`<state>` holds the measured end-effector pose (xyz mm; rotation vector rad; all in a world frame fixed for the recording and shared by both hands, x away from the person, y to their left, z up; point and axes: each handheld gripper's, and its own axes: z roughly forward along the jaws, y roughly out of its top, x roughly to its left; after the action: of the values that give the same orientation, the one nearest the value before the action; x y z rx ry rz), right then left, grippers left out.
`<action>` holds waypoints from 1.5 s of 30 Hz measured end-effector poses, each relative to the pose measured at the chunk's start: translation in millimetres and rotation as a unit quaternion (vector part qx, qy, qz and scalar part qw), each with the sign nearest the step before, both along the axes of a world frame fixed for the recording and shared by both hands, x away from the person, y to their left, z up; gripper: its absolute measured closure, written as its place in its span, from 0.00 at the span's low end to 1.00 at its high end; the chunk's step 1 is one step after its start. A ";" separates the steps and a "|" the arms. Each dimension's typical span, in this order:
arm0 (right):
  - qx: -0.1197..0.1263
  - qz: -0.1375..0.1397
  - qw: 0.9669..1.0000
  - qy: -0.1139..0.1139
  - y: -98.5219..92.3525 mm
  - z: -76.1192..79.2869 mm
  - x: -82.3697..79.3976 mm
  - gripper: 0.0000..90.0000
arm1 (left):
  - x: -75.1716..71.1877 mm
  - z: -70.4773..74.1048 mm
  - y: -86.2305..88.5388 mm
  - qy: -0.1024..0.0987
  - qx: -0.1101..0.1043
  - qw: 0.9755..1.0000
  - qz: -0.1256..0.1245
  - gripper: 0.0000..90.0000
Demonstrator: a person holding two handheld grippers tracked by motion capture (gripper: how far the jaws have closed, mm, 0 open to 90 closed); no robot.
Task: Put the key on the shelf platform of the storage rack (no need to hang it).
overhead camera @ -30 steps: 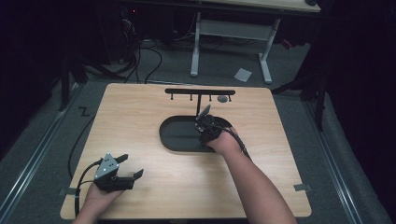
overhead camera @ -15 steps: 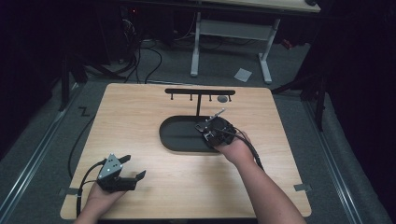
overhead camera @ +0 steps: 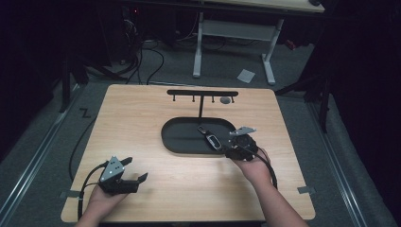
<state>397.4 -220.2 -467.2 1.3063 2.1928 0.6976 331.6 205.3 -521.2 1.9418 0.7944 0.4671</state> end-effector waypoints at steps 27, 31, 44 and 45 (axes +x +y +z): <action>0.103 -0.021 0.988 -0.113 -31.4 -50.3 -96.5 0.31 | -5.8 -1.0 -2.1 -0.005 0.004 1.000 0.013 0.17; 0.111 -0.020 0.985 -0.131 -29.9 -53.2 -103.6 0.29 | -6.5 -1.3 -4.2 -0.004 0.006 1.000 0.011 0.17; 0.096 -0.001 0.987 -0.131 -18.3 -59.6 -98.8 0.27 | -5.1 -3.1 -7.8 -0.004 0.010 1.000 0.002 0.16; 0.096 -0.003 0.987 -0.130 -18.7 -59.3 -99.1 0.27 | -5.2 -2.8 -7.4 -0.004 0.010 1.000 0.002 0.16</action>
<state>298.3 -238.9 -526.5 1.2336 1.9505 1.0366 326.4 197.9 -524.0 1.9570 0.7912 0.4867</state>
